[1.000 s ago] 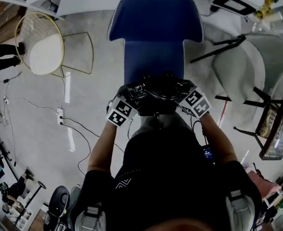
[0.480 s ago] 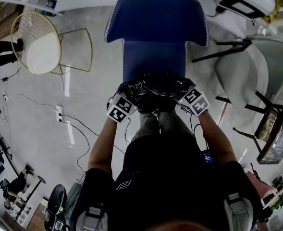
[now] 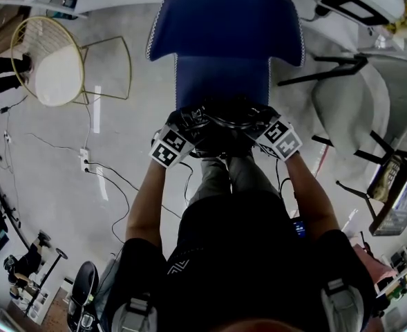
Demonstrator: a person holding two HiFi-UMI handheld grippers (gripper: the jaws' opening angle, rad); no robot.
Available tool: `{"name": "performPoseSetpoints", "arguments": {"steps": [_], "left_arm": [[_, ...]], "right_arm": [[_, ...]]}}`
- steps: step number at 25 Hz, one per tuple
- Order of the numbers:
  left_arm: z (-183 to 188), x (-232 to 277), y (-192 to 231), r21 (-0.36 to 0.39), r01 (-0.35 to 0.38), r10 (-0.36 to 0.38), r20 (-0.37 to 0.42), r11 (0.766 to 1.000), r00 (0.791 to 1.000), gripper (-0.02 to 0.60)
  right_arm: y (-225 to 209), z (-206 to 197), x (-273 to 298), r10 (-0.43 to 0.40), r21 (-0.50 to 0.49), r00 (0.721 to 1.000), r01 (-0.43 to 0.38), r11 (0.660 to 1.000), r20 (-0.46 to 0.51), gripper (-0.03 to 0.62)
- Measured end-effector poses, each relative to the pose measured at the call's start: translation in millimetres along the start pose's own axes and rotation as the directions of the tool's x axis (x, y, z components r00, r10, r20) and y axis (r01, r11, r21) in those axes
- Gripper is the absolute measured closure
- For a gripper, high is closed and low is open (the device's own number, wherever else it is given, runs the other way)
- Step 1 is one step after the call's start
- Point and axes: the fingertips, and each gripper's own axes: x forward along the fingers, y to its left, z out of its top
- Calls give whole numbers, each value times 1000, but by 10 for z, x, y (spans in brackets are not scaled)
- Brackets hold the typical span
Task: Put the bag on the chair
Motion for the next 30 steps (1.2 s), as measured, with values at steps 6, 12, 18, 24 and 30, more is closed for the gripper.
{"name": "performPoseSetpoints", "arguments": {"steps": [6, 12, 18, 24, 30], "left_arm": [[18, 64, 104, -9, 38, -38, 15, 999, 999, 234], [39, 97, 180, -9, 86, -86, 39, 996, 996, 216], [34, 135, 280, -28, 112, -111, 20, 993, 994, 197], [91, 99, 377, -60, 78, -77, 6, 995, 997, 179], [131, 55, 500, -85, 24, -22, 31, 996, 999, 172]], "right_arm": [[-98, 25, 74, 31, -7, 1000, -31, 1000, -6, 355], [-157, 73, 105, 55, -23, 998, -55, 998, -2, 352], [-241, 117, 130, 66, -4, 998, -66, 998, -8, 342], [-329, 160, 147, 64, 16, 997, -63, 998, -39, 332], [-438, 180, 104, 24, 6, 999, -24, 1000, -46, 313]]}}
